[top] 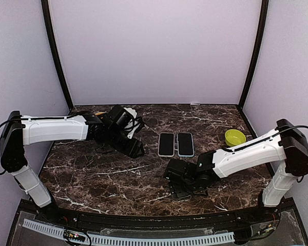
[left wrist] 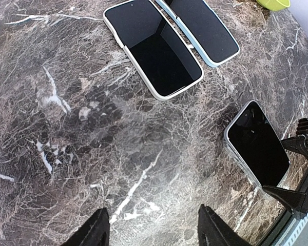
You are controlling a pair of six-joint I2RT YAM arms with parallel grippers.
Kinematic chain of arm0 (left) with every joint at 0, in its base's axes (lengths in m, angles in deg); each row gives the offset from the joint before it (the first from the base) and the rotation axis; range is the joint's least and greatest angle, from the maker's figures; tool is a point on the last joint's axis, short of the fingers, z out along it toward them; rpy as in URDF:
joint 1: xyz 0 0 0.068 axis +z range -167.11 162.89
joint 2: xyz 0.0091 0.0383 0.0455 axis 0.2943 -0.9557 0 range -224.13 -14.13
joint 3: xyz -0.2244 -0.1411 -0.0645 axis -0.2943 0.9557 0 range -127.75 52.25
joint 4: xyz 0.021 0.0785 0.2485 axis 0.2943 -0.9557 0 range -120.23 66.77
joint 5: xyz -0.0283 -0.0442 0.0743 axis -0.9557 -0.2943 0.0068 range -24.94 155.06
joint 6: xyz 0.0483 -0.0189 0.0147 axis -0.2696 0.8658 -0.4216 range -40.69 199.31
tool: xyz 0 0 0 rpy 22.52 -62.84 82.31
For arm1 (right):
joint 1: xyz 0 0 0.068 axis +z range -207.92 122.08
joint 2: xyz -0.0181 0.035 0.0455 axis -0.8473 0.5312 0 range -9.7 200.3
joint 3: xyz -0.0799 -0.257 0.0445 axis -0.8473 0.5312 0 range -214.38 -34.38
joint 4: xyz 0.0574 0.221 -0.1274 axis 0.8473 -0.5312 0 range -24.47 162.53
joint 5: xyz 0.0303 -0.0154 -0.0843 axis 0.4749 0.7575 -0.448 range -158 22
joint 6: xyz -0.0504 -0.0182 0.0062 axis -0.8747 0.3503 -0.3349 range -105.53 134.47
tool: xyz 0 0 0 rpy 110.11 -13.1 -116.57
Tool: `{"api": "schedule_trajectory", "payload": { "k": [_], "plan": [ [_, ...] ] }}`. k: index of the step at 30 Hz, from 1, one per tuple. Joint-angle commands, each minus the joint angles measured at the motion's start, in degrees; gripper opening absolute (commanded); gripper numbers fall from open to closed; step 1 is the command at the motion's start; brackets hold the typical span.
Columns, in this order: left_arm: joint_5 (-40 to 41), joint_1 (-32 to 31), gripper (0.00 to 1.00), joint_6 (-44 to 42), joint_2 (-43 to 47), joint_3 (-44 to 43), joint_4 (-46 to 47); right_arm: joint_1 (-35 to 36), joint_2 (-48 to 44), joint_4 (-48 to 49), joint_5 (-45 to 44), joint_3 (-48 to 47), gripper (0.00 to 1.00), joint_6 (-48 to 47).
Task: Put the phone into the phone case
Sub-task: Adjust the phone with the phone case.
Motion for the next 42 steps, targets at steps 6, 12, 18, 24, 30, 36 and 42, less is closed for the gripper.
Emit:
{"api": "schedule_trajectory", "payload": {
  "k": [6,12,18,24,30,36,42],
  "plan": [
    [-2.12,-0.54,0.57,-0.35,-0.58,-0.46,-1.04,-0.88,-6.89,-0.77,1.94,-0.33,0.84,-6.66],
    [-5.02,-6.74,0.54,-0.40,-2.81,-1.30,0.88,-6.54,-11.96,3.28,8.00,5.80,0.74,-7.85],
    [-9.32,-11.17,0.45,2.02,-9.81,-3.86,1.30,-8.66,-12.46,7.83,11.61,10.22,0.51,-7.94],
    [-11.82,-12.36,0.43,2.34,-15.01,-6.11,1.74,-8.66,-12.09,11.13,14.07,14.16,0.30,-7.02],
    [-13.37,-12.39,0.42,2.51,-17.09,-6.26,2.84,-8.60,-10.60,14.07,16.52,17.27,0.10,-5.87],
    [-14.05,-12.39,0.42,2.59,-18.43,-6.31,3.83,-6.97,-7.01,11.50,15.37,15.52,0.02,-6.40],
    [-13.31,-12.39,0.41,1.77,-18.05,-6.64,2.99,-6.55,-5.73,2.59,10.03,10.53,0.08,-6.27]
  ]
}}
